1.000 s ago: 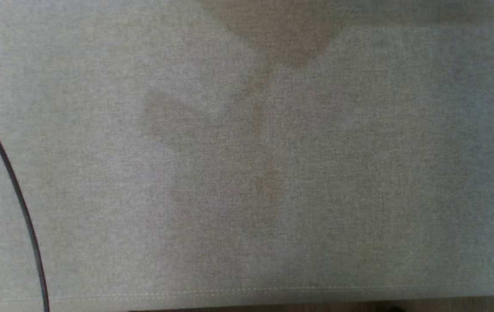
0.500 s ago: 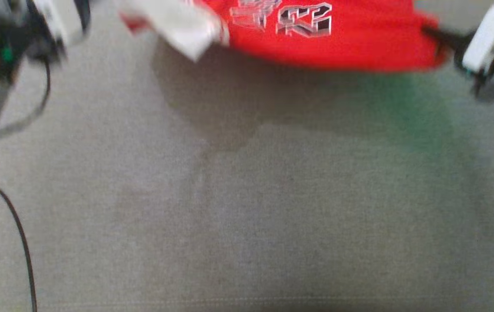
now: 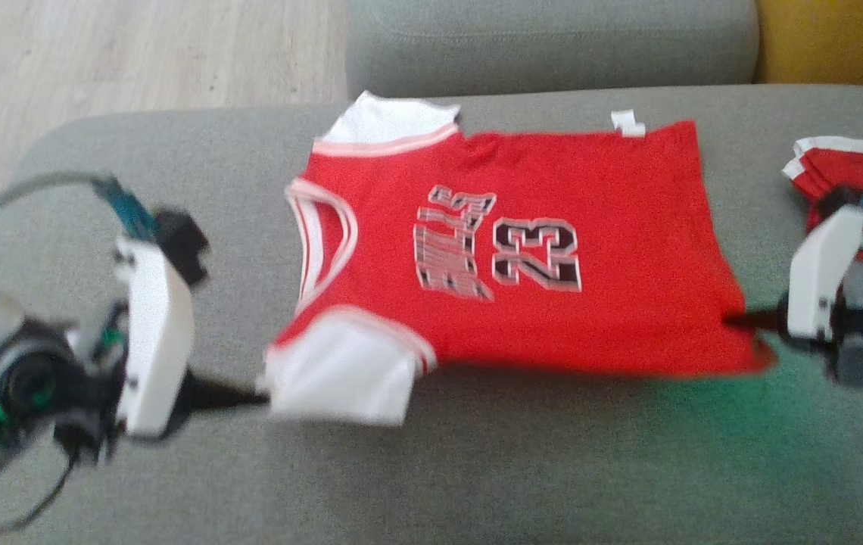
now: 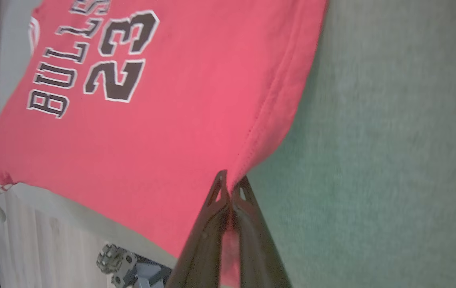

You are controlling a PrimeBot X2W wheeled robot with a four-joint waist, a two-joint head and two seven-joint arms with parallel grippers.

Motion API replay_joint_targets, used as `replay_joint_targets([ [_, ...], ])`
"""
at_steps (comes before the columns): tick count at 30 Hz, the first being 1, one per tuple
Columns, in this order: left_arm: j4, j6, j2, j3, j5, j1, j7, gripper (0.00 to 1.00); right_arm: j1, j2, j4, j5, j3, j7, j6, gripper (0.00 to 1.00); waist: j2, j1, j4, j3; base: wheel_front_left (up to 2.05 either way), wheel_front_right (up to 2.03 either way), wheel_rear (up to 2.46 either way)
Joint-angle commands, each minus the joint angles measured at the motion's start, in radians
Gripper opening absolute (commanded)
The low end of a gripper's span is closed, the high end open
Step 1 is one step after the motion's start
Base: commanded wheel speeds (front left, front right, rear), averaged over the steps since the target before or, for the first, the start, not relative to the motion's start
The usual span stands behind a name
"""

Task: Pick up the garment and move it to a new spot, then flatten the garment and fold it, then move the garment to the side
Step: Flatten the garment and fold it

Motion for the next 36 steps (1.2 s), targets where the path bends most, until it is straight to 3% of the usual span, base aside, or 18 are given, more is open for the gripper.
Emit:
replay_joint_targets([
  [1,-0.084,0.025,0.083,0.049,-0.024,-0.021,0.026,0.00,0.027,-0.040,-0.041,0.012,0.015,0.035,-0.001,0.00,-0.0001,0.0001,0.001,-0.012,0.00,0.00,0.00],
  [7,-0.268,0.089,0.175,0.030,-0.076,0.036,0.069,0.00,0.114,-0.095,-0.119,0.007,0.047,0.174,-0.001,0.00,-0.0001,0.0001,-0.011,-0.004,0.00,0.00,0.00],
  [13,-0.295,0.114,0.185,0.040,-0.081,0.033,0.062,0.00,0.120,-0.108,-0.171,-0.011,0.030,0.253,-0.001,0.00,-0.0001,0.0001,-0.035,0.032,0.00,0.00,0.00],
  [22,-0.122,0.111,0.089,0.077,-0.069,-0.077,0.093,0.00,0.037,-0.012,-0.095,-0.070,-0.095,0.307,-0.001,0.00,-0.0001,0.0001,-0.066,0.114,0.00,0.00,0.00],
  [30,0.061,0.100,0.009,0.089,-0.024,-0.168,0.102,0.00,-0.054,0.102,0.038,-0.099,-0.221,0.282,-0.001,0.00,-0.0001,0.0001,-0.083,0.159,0.00,0.00,0.00],
  [36,0.180,0.082,-0.053,0.101,-0.001,-0.216,0.080,0.00,-0.111,0.148,0.120,-0.137,-0.275,0.273,-0.001,0.00,-0.0001,0.0001,-0.083,0.189,0.00,0.00,0.00],
])
